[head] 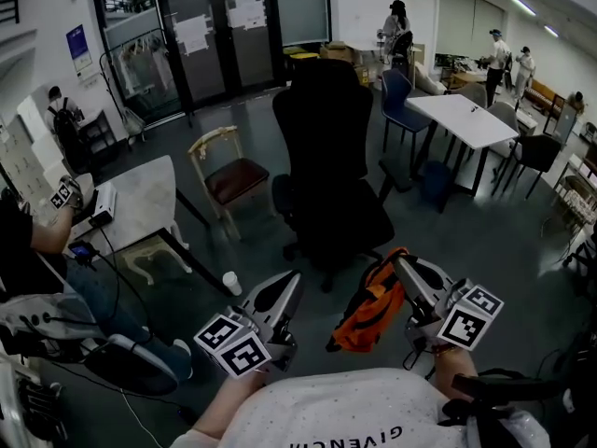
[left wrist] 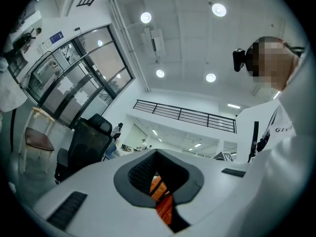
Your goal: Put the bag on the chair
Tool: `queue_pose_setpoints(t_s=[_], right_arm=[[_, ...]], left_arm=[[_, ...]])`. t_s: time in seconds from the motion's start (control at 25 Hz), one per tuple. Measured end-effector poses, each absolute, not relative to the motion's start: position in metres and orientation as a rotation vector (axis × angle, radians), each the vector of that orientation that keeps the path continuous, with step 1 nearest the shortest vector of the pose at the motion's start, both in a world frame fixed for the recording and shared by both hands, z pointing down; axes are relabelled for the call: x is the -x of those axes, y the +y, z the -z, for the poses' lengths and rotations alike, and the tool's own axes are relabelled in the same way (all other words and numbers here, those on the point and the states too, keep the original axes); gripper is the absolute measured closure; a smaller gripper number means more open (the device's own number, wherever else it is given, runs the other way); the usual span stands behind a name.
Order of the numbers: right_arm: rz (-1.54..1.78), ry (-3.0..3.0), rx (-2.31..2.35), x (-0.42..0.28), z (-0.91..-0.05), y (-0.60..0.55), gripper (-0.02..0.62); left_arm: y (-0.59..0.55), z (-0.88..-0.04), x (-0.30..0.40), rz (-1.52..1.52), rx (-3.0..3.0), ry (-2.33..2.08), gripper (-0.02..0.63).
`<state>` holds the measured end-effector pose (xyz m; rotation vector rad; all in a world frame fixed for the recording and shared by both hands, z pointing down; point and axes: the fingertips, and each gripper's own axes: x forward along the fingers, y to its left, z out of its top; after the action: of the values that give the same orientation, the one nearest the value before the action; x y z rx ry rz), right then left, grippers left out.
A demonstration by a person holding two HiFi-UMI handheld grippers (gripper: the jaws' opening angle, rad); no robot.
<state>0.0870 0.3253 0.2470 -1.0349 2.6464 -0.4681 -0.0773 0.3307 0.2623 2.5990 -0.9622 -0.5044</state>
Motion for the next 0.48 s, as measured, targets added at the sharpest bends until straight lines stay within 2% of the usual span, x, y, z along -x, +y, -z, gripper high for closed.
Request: queue_pose_setpoints(t_s=[0.48], right_arm=[[0.566, 2.639, 1.036, -0.095, -0.274, 0.272, 0.594]], left_arm=[[0.286, -0.284, 0.063, 0.462, -2.560, -0.937, 0.606]])
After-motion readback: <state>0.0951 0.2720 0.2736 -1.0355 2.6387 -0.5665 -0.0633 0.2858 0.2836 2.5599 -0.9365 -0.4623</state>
